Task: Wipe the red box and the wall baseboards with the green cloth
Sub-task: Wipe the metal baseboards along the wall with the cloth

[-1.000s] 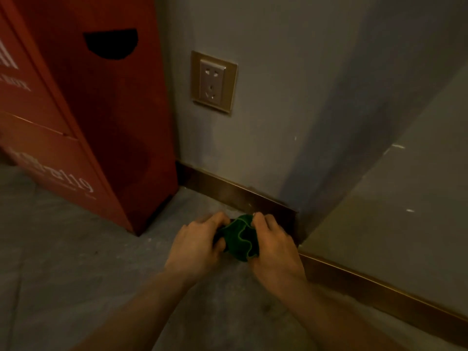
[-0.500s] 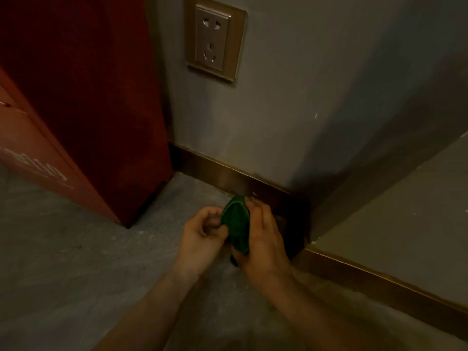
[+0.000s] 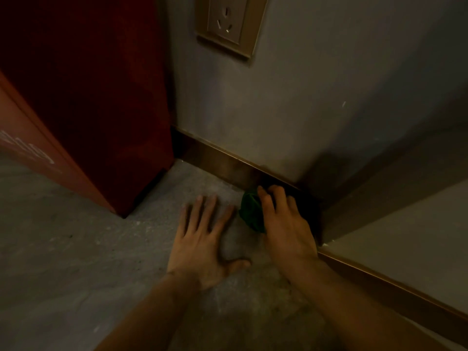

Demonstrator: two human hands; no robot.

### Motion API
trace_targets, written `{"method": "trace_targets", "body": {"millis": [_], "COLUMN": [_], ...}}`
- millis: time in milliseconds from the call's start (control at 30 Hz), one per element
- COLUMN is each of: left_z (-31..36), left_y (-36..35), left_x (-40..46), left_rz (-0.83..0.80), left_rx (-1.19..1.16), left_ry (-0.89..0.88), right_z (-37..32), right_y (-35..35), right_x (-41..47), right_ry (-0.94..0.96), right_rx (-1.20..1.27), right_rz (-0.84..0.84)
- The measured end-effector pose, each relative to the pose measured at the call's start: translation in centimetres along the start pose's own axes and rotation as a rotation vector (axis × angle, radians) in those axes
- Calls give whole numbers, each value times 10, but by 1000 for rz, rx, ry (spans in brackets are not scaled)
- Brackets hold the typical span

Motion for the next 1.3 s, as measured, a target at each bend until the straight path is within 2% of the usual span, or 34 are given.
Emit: {"method": "trace_targets", "body": {"millis": [133,300,500,700,1000,1100,1300], "left_z": [-10,-10,-10,-8,-8,-10,-12], "left_y": [-12,-12,-12,-10,-9,-8,-13], "left_x": [-4,-5,-5,-4,-3,-3,-5], "left_rz": [-29,-15,9,39,29,18,1], "left_rx": [30,48,44,38,58,66,87], "left_ry": [46,31,8,-20,-9,6,5], "right_z": [-16,-44,-71,-68,-60,-57,-45], "right_y": [6,9,6,5,1,-10,-12], "right_x": [11,35,54,53,49,48,44], "right_ry": [76,259,409,439,369,391,358], "right_rx": [-121,-196,-450,-543,-601,-566,-551], "right_rz": [100,167,328,387,216,39,-133]}}
Point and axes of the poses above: each hand's wrist, its own x-axis towards the middle knuckle, its own y-axis out of the back of the hand, z = x × y, the point moved 8 cm from there along x, towards the middle knuckle, and after that the axes turned 12 degrees about -x, right-handed, at the moved point
